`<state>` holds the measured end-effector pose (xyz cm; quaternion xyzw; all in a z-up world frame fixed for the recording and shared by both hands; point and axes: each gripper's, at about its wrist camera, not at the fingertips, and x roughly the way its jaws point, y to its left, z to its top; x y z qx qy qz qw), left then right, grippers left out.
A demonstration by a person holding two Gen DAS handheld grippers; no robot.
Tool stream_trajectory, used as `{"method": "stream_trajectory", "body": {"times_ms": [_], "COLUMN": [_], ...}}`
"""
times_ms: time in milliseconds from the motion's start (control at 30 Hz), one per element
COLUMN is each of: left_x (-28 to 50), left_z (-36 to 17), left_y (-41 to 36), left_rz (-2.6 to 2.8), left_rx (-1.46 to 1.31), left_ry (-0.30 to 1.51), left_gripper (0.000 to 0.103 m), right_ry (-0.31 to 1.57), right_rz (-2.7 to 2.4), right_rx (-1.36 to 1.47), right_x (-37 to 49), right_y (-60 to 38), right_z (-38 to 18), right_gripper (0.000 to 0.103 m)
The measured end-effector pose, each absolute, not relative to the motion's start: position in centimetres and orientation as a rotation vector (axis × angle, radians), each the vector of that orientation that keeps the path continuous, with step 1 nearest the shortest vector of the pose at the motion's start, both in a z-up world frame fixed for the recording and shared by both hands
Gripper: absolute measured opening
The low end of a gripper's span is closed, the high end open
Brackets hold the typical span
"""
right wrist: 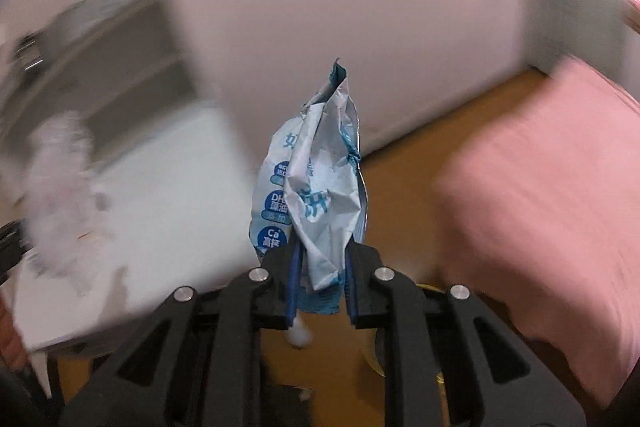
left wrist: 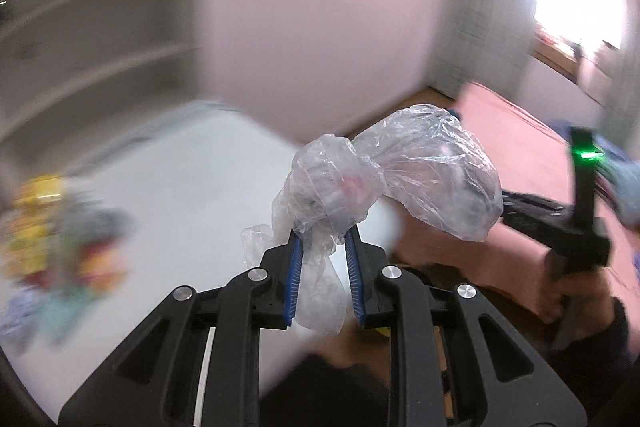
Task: Collect trash
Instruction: 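Carry both items to the black bin and open both tools to drop them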
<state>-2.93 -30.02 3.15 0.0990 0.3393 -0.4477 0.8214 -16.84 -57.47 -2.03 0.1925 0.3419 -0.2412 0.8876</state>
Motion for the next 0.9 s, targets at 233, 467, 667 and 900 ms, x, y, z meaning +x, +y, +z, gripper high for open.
{"method": "stream_trajectory", "body": {"times_ms": [233,467,667,900], "left_x": [-6.6,-5.8,-4.6,-4.6], "left_z": [-8.2,-22.0,-29.4,-31.9], "left_y": [-45.7,-53.4,-55.5,-57.3], "left_rz": [-1.138,-1.137,-1.123,-1.138], "left_rx": [0.286,0.304,0.280,0.253], "left_ry": [0.962,1.204,1.327,1.417], "left_gripper": [0.020,0.020,0.020,0.058], "right_ry": [0.925,1.150,1.239,1.261], "right_rz": [-0.766,-0.767,-0.730,-0.716], "right_rx": [0.541,0.678,0.738,0.774], "right_x": [-22.6,-23.9,-22.4,-22.2], "right_y": [-66.9,-69.8,-70.3,-71.5], "right_z": [-12.9,-22.4,-26.4,-27.8], "right_gripper": [0.018,0.018,0.018,0.018]}}
